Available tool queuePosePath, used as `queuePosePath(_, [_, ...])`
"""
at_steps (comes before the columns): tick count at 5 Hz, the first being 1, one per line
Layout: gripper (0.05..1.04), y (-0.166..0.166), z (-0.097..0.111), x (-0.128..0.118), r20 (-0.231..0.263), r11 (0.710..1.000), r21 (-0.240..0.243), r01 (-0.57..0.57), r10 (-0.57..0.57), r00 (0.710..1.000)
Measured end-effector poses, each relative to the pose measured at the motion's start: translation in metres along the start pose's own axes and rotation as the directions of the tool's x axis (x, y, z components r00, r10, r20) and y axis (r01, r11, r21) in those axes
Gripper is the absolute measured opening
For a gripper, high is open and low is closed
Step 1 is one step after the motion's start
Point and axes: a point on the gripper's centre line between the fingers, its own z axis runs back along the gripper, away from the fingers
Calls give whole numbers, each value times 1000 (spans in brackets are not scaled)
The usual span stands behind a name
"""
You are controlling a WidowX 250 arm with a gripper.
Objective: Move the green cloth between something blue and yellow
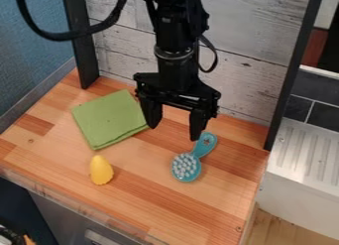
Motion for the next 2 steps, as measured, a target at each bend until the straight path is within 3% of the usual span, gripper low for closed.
queuePosePath(1, [1000,1,-6,-2,-20,1000,3,-9,9,1000])
queuePosePath(2, [1001,31,-7,-1,6,991,10,-135,135,991])
